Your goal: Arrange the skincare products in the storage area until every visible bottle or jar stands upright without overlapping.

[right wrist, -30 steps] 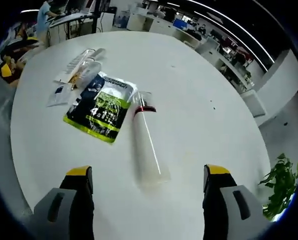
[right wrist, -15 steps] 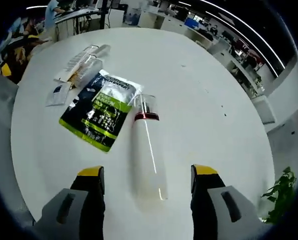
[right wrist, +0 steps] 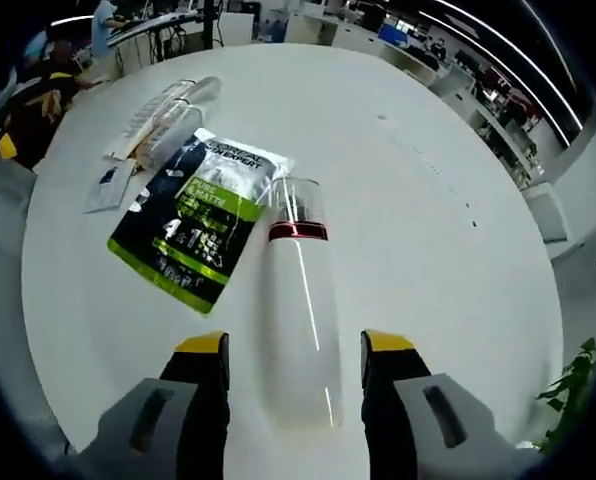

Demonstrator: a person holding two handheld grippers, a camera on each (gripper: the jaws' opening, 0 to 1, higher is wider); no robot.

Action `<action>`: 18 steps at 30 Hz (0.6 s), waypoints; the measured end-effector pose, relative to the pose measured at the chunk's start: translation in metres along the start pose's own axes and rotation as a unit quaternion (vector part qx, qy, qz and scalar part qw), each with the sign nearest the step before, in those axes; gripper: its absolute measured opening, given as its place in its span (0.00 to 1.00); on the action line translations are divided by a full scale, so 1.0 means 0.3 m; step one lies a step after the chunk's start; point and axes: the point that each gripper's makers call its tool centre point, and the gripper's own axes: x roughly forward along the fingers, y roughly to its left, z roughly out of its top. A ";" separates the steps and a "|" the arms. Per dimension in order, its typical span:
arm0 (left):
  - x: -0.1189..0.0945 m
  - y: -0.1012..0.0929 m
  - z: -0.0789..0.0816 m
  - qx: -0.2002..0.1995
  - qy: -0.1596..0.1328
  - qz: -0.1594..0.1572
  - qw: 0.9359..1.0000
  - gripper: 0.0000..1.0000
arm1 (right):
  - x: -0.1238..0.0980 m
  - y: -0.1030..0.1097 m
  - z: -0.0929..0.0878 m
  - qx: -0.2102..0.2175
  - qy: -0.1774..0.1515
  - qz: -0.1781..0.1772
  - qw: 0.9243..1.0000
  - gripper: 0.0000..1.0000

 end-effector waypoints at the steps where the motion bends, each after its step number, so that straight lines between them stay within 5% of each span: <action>1: 0.000 -0.002 0.001 0.001 0.000 0.001 1.000 0.93 | 0.003 0.003 0.001 0.008 -0.001 0.004 1.000 0.48; 18: 0.003 0.007 -0.013 0.000 0.008 0.001 1.000 0.92 | 0.020 0.009 0.003 0.021 0.013 0.025 0.999 0.34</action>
